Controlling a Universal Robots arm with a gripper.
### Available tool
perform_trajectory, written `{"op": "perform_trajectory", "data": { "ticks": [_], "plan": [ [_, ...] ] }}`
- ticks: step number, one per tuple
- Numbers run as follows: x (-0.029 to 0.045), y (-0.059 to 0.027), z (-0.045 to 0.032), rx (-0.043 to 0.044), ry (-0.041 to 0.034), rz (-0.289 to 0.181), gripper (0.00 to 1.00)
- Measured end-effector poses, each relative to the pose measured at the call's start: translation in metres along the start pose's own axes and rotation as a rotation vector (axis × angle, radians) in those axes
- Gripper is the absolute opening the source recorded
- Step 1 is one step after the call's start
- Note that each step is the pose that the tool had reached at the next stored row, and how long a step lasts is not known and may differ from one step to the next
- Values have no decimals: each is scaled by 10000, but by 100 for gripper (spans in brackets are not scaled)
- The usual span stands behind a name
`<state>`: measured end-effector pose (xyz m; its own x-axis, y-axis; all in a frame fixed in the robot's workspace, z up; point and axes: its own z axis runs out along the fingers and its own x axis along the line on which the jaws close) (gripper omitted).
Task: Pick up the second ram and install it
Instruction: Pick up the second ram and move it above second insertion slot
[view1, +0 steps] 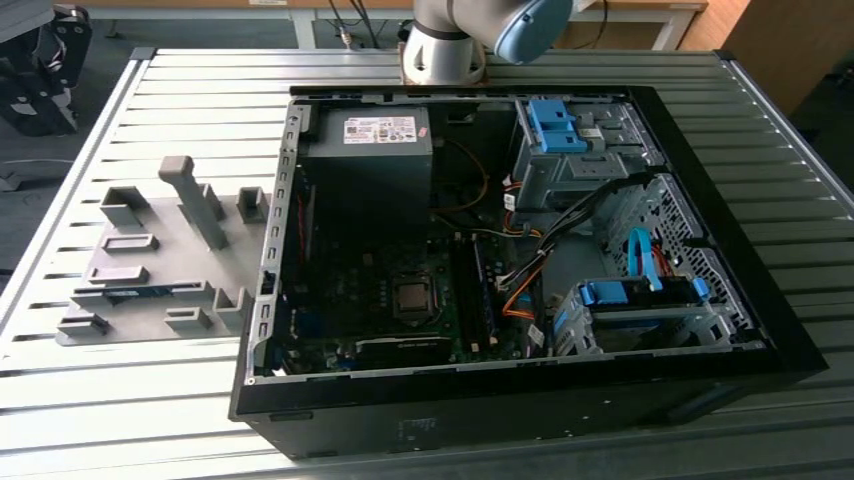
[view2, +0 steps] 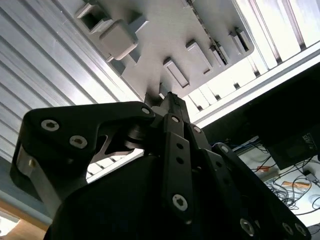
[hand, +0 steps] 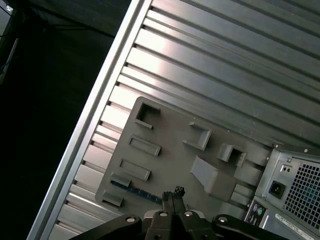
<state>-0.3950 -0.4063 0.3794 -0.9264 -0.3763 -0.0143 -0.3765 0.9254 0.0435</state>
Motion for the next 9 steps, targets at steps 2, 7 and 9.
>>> {"op": "perform_trajectory", "data": {
  "ticks": [2, 7, 9],
  "plan": [
    [0, 0, 0, 0, 1, -3, 11],
    [0, 0, 0, 0, 0, -11, 11],
    [0, 0, 0, 0, 1, -13, 11]
  ]
}}
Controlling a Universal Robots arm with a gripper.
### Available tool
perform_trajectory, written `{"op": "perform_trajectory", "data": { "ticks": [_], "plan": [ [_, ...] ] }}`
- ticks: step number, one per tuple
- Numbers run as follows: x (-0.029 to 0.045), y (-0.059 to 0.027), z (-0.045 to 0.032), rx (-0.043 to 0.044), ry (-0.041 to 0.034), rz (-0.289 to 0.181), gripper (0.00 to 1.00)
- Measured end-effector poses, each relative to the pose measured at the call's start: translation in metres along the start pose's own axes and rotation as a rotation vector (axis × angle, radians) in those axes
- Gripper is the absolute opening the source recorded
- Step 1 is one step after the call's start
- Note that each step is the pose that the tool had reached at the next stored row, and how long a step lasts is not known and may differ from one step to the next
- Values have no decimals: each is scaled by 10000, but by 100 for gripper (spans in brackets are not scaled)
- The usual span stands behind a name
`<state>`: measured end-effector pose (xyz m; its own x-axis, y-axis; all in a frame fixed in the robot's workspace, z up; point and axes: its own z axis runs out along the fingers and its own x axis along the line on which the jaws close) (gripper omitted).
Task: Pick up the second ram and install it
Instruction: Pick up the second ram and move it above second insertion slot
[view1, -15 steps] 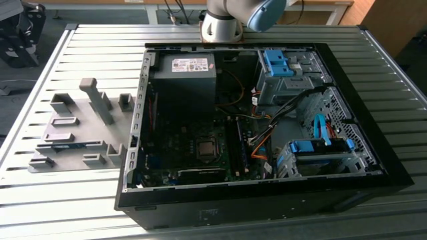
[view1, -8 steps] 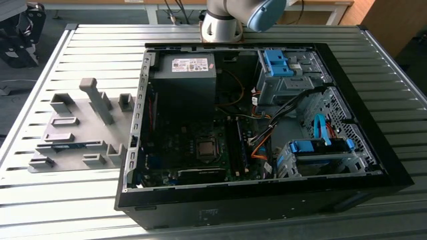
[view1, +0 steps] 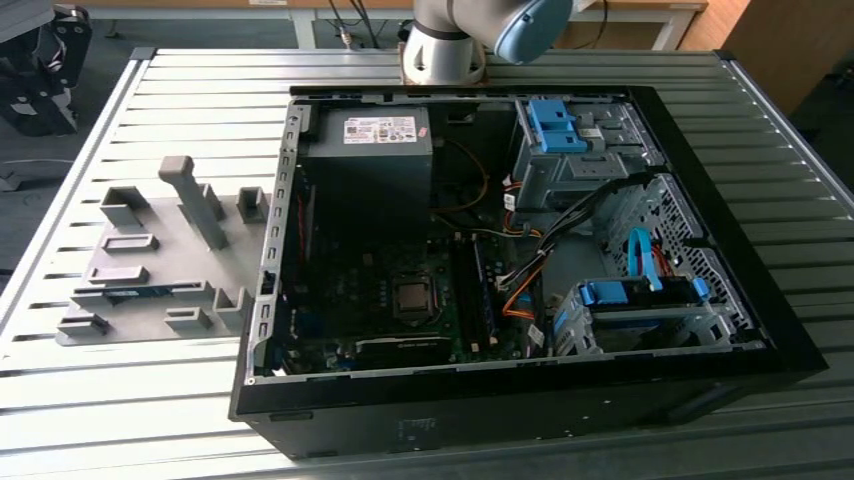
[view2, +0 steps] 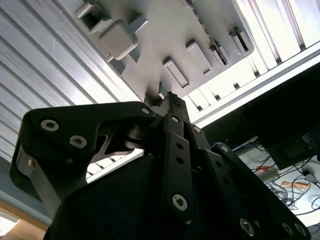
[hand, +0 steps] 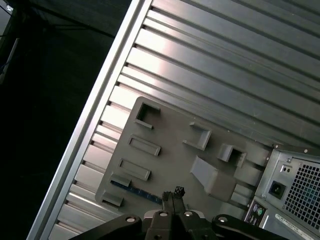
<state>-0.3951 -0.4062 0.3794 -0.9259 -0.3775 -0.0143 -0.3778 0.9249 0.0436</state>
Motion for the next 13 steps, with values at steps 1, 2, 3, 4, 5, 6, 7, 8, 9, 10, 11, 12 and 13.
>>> {"op": "perform_trajectory", "data": {
  "ticks": [1, 2, 3, 4, 5, 6, 7, 8, 9, 10, 11, 12, 13],
  "plan": [
    [0, 0, 0, 0, 0, -1, 11],
    [0, 0, 0, 0, 0, -4, 11],
    [1, 0, 1, -1, 0, -39, 11],
    [2, 0, 1, -2, 6, -166, 11],
    [2, 0, 2, -6, 13, -358, 11],
    [2, 1, 2, -8, 22, -538, 11],
    [2, 0, 3, -10, 30, -717, 11],
    [2, 0, 4, -13, 38, -897, 11],
    [2, 0, 5, -15, 46, -1078, 11],
    [2, 0, 6, -18, 54, -1251, 11],
    [2, 0, 8, -21, 62, -1448, 11],
    [2, 0, 9, -23, 70, -1626, 11],
    [2, 0, 9, -24, 79, -1781, 11]
  ]
}}
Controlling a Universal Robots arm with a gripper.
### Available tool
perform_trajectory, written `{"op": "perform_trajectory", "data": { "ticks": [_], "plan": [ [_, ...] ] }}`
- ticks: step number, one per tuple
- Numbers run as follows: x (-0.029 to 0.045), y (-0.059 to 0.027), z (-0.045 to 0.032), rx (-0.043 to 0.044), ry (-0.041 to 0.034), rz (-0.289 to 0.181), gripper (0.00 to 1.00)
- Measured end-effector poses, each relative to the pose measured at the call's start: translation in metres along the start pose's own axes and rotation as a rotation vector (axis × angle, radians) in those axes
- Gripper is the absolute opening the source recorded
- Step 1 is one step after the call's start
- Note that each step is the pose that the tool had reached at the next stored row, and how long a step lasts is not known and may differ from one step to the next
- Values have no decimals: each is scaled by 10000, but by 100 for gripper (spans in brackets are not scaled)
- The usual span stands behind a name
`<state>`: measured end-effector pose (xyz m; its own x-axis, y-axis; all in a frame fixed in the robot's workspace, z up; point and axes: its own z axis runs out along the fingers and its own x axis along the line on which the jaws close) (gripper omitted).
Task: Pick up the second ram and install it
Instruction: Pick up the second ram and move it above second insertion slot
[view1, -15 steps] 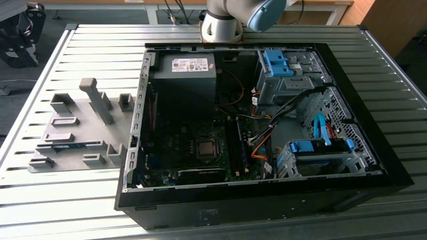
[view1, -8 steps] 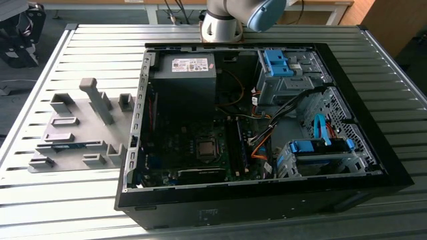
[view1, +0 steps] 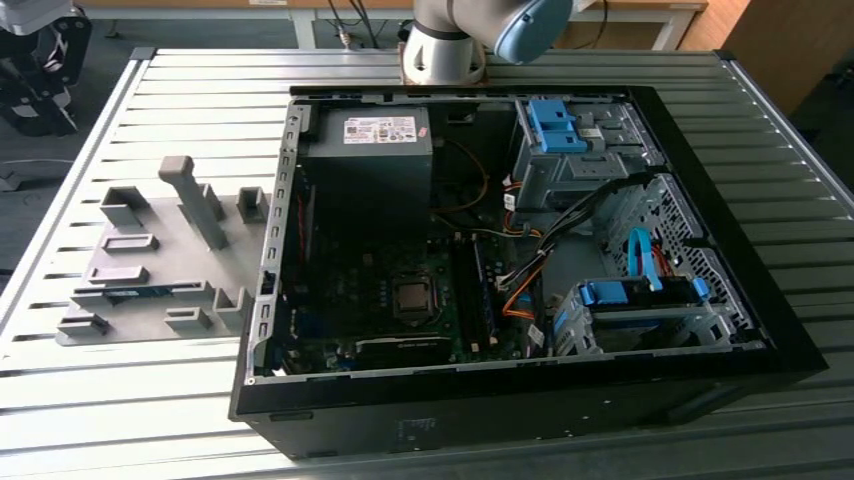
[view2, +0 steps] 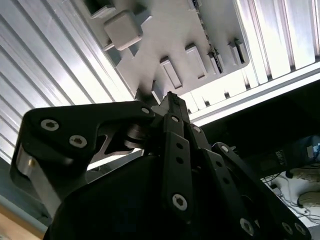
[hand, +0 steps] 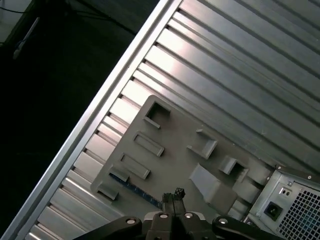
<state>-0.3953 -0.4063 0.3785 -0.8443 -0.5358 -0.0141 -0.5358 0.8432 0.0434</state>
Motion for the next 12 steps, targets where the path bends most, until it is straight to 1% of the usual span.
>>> {"op": "perform_trajectory", "data": {
  "ticks": [3, 12],
  "plan": [
    [1, 0, 2, 0, 23, -449, 11],
    [2, 1, 12, -9, 100, -2007, 11]
  ]
}}
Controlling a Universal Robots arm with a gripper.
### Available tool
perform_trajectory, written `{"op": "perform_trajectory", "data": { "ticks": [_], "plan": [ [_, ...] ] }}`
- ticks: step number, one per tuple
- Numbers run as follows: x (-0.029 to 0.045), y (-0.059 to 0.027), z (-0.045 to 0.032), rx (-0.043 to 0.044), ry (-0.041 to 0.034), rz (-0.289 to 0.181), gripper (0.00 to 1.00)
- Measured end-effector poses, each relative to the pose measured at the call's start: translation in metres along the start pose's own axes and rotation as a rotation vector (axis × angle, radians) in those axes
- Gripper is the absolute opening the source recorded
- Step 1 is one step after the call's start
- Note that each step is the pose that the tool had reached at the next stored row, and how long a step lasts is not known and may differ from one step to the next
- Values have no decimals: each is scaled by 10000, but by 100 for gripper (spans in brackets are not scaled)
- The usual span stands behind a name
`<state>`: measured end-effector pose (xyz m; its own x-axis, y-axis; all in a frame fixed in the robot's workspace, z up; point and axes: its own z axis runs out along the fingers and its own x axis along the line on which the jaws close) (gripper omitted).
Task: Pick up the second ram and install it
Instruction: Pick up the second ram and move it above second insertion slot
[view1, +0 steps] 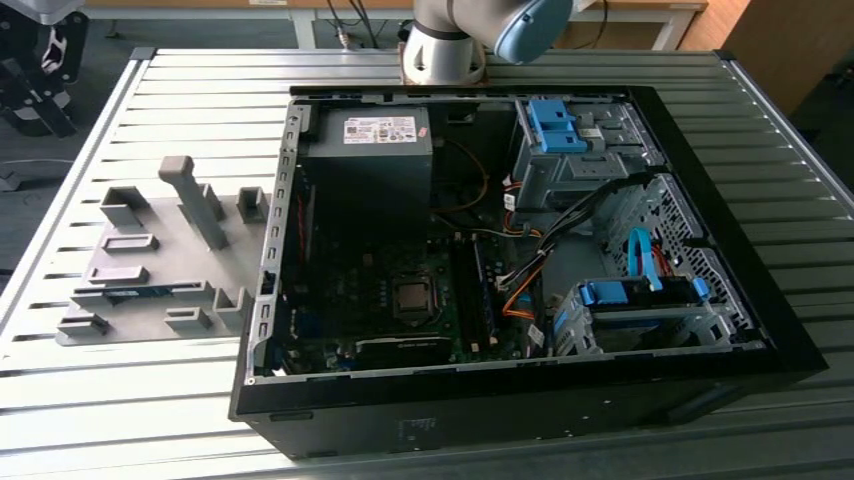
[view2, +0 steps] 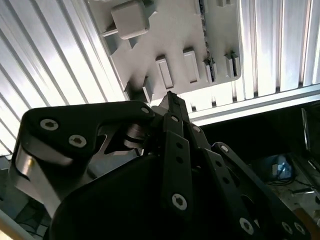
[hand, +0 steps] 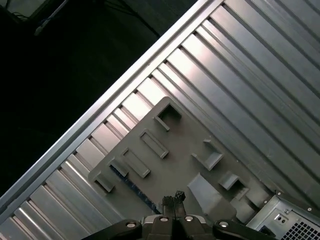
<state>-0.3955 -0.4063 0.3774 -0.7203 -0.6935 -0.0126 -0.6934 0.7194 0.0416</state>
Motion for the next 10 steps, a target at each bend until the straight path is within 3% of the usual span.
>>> {"op": "perform_trajectory", "data": {
  "ticks": [10],
  "plan": [
    [0, 0, 14, -1, 94, -1799, 11]
  ]
}}
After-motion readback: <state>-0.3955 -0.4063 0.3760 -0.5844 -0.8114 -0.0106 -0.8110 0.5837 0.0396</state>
